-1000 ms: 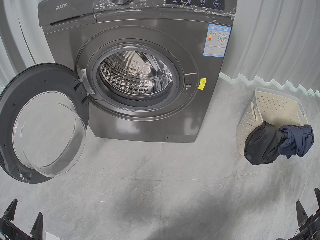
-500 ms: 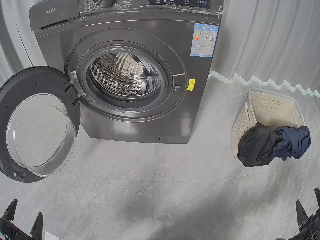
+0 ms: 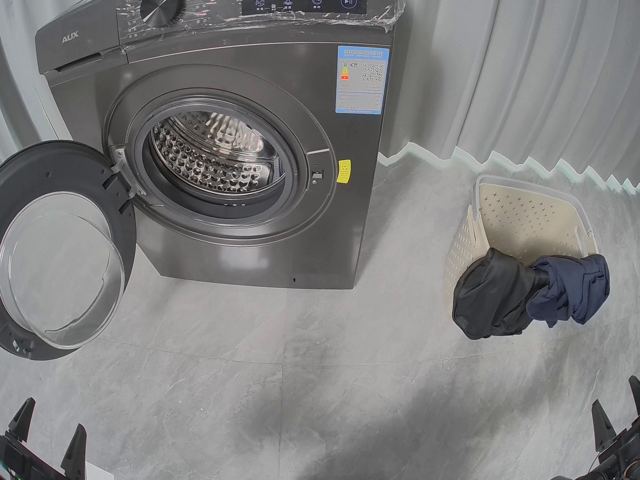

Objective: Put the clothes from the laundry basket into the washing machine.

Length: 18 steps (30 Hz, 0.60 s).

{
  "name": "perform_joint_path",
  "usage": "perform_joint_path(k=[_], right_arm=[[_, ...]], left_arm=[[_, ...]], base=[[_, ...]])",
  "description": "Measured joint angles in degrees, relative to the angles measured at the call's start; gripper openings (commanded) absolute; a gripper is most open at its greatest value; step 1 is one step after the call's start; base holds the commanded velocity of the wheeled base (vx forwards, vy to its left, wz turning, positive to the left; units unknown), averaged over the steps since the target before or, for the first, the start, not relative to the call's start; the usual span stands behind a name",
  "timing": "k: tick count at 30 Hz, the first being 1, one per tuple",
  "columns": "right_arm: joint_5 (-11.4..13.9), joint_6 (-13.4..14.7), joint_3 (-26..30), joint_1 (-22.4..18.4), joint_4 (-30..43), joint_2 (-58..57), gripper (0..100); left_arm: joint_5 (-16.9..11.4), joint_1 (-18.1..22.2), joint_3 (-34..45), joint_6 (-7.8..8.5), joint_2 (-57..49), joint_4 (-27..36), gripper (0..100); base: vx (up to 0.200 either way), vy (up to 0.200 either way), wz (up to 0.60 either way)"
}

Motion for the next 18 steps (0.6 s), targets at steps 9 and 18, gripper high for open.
perform_joint_path(k=[9, 18], right_arm=[[0.0, 0.0, 0.0, 0.0, 0.0, 0.02, 100], [0.0, 0.0, 0.0, 0.0, 0.0, 0.04, 100]], left_arm=[[0.0, -0.05, 0.0, -0.04, 0.0, 0.02, 100], [0.0, -0.05, 0.0, -0.04, 0.0, 0.02, 100]], base=[[0.0, -0.2, 0.0], [0.0, -0.2, 0.0]])
